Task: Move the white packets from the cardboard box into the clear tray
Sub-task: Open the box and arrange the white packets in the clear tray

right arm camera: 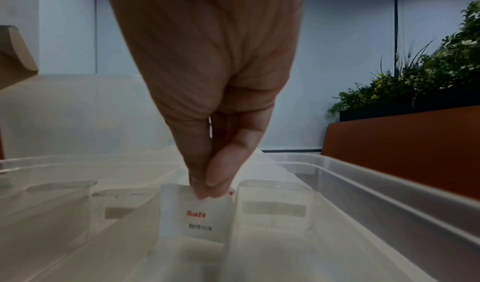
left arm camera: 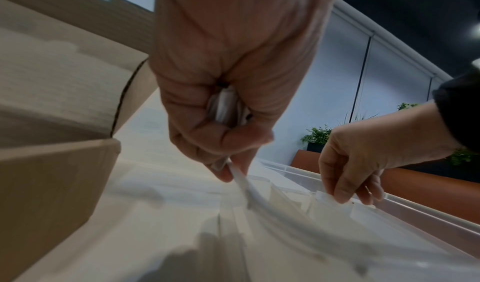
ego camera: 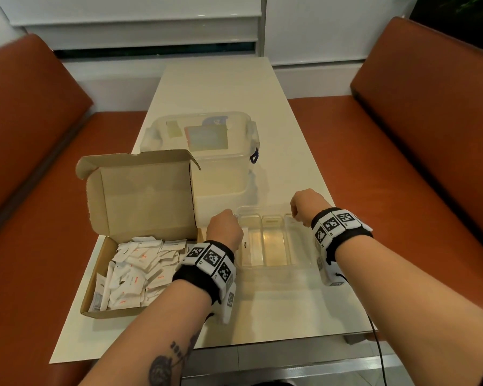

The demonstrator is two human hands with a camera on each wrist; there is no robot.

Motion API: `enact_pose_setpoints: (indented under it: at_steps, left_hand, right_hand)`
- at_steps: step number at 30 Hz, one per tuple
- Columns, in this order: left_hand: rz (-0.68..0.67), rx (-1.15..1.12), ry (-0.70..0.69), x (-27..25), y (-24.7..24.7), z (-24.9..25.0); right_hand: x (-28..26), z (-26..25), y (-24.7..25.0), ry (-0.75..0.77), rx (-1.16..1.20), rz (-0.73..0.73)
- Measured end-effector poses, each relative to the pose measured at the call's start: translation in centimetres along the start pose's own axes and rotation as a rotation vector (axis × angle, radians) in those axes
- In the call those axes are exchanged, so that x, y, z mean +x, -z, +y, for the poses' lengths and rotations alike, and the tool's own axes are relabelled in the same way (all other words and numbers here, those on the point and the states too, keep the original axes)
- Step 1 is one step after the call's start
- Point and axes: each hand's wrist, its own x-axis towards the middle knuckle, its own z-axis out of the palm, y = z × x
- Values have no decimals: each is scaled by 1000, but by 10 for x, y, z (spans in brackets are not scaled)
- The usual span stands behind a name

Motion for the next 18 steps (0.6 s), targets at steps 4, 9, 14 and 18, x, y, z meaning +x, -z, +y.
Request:
enact_pose_setpoints:
  at_steps: [4, 9, 14, 18]
  left_hand:
    - [7, 1, -7, 0, 0, 1]
    - [14, -15, -6, -1, -1, 0]
    - [16, -17, -14, -1, -1, 0]
    - [14, -24, -10, -2, -1, 1]
  right_hand:
    - [0, 0, -2, 27, -39, -13]
    - [-1, -5, 0, 23, -109, -35]
    - [2, -10, 1, -11, -136, -52]
    - [4, -9, -2, 1, -167, -82]
